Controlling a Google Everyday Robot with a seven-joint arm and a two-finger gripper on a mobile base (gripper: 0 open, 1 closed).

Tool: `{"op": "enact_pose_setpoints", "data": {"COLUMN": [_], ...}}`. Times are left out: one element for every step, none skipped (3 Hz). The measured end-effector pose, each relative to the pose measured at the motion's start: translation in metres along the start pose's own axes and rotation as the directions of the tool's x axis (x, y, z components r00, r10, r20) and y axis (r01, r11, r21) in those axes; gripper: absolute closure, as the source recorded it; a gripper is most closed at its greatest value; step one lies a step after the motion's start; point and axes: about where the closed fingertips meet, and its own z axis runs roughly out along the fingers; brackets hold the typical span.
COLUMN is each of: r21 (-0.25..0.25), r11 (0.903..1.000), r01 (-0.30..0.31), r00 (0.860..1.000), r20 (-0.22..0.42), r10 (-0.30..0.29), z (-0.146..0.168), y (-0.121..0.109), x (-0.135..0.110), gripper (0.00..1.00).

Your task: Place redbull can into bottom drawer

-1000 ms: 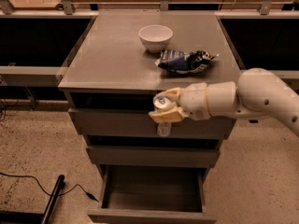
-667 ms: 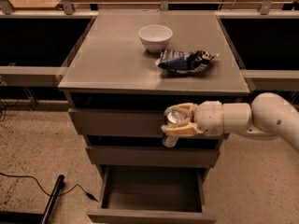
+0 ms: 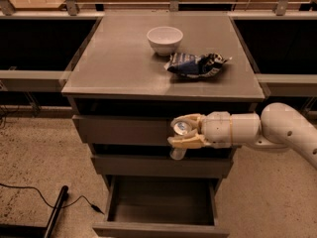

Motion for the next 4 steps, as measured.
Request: {"op": "enact_pose_setpoints", "data": {"r21": [0.079, 0.089, 0.094, 0.129], "r11": [0.9944, 0.9924, 0.9915, 0.9816], "r01": [-0.070, -0.085, -0.090, -0.140], "r00": [0.998, 0.995, 0.995, 0.988], "r20": [0.010, 0.057, 0.058, 0.086], "r10": [0.069, 0.080, 0.085, 0.130], "z": [-0.001, -0.001, -0.001, 0.003], "y": [0.030, 0.061, 0.059, 0.054], "x": [0.102, 0.181, 0.183, 0.210], "gripper": [1.00, 1.00, 1.00, 1.00]}}
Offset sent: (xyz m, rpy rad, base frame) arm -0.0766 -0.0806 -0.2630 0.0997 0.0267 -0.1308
